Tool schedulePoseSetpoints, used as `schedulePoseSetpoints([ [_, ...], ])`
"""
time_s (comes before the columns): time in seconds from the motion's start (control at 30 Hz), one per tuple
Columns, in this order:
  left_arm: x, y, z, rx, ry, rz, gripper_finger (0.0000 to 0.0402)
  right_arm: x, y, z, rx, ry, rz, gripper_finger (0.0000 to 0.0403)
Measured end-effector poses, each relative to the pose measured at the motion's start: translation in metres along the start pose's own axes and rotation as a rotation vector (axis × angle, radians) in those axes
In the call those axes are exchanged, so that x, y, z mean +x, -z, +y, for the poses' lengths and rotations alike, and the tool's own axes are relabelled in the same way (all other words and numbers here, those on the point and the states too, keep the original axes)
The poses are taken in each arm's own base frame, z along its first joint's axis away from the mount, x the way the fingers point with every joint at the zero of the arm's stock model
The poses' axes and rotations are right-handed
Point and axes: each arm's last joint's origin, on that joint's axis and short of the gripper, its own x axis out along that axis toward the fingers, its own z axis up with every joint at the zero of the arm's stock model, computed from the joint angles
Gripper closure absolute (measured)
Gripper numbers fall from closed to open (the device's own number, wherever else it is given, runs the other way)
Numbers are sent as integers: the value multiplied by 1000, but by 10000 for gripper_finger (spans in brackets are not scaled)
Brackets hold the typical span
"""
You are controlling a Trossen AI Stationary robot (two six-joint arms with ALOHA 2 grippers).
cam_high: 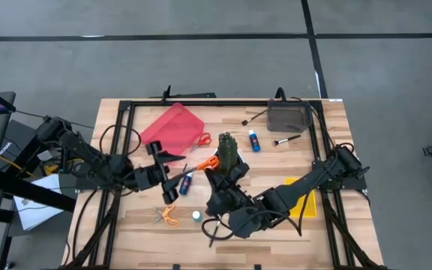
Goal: Pick & Place Paint Supplies
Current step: Put the orange scissors into the pink bin
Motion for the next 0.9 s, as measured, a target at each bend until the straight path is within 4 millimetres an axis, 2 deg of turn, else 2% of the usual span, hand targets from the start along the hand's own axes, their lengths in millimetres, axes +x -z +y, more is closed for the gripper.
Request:
schedulePoseSetpoints([
  [0.3,1,0,1,-85,32,-41,211,12,3,-3,-5,19,25,403],
  [0.53,2,-1,6,-246,-5,-67,215,16,4,-4,-9,26,33,403],
  [0.9,12,12,23,-408,-34,-82,229,21,5,-5,-4,34,42,403],
])
